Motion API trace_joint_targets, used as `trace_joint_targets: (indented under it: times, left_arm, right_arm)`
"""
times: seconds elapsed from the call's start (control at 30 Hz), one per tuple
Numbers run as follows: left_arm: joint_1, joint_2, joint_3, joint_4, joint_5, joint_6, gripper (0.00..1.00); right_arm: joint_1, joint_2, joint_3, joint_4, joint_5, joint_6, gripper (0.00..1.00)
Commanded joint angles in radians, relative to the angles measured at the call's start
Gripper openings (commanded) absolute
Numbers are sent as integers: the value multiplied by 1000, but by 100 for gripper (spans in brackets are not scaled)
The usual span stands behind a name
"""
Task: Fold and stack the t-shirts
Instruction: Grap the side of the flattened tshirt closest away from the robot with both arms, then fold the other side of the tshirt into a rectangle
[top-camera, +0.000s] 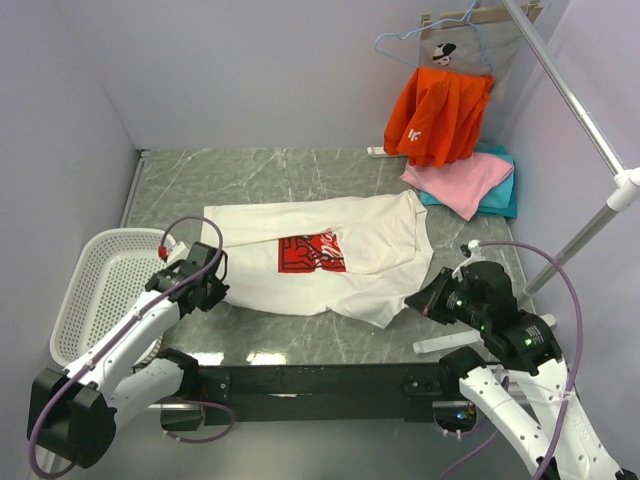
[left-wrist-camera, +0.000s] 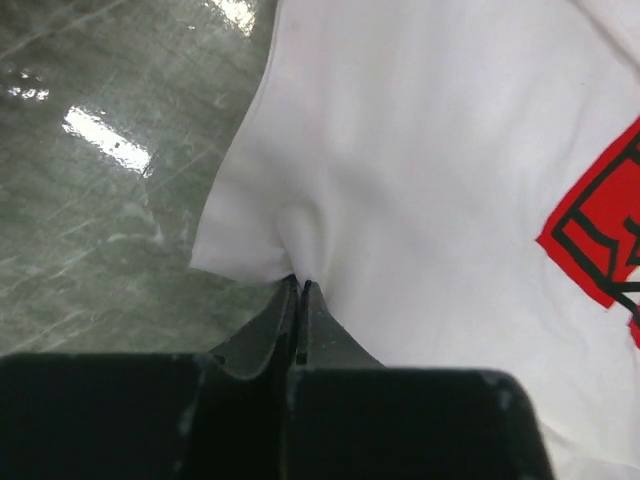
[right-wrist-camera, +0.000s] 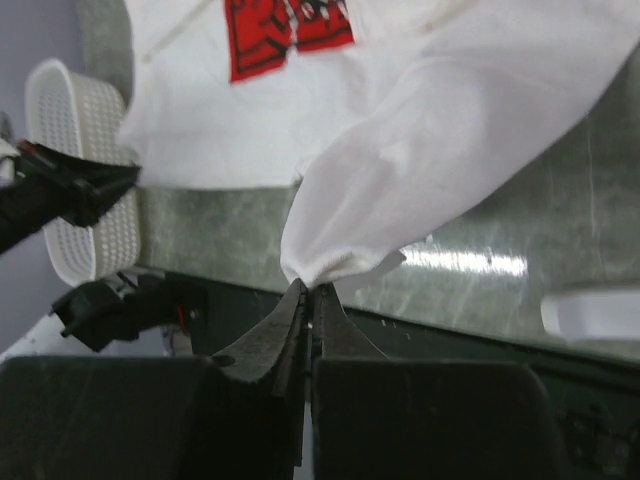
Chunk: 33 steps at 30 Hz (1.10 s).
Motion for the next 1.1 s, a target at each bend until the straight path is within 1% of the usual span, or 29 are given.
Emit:
trace_joint_targets:
  times: [0.0,0.1,0.13,0.2,0.3,0.43,0.53,0.6,0.63,0.73,0.93,1.07]
  left_arm:
    - [-6,-63,100,-119,-7,-17,1]
    - [-6,-90,123,-154,-39,-31,1]
    - [-6,-90,137,-165,-55,-36,1]
    - [-6,-89,148,-154,-81,-25,1]
    - [-6,-46,134,-133,-61,-5,1]
    - [-6,16,94,-74,-61,3,1]
    - [-4,46,97,-15,-81,10,1]
    - [-3,86,114,1,-110,21,1]
    - [-3,118,131,7,-121,24,1]
    - [2,187,161,22,-148,43,1]
    - [36,285,180,64,-150,66,1]
    - [79,318,180,96,-136,93,1]
  right_arm:
    - [0,-16,31,-184,-64,26,0]
    - [0,-30,-5,-178,-119,35,0]
    - [2,-18,-25,-176,-156,11,0]
    - [2,-1,-30,-184,-113,26,0]
    - [0,-28,-38,-109,-58,78,0]
    - [2,-12,-61,63,52,109,0]
    - [-1,57,-91,158,140,80,0]
    - [-1,103,-93,210,155,45,0]
    - [-3,151,-91,241,155,32,0]
    - [-3,249,-55,284,224,-14,0]
    - [-29,398,24,331,348,-84,0]
    - [-82,475,47,391,303,-132,0]
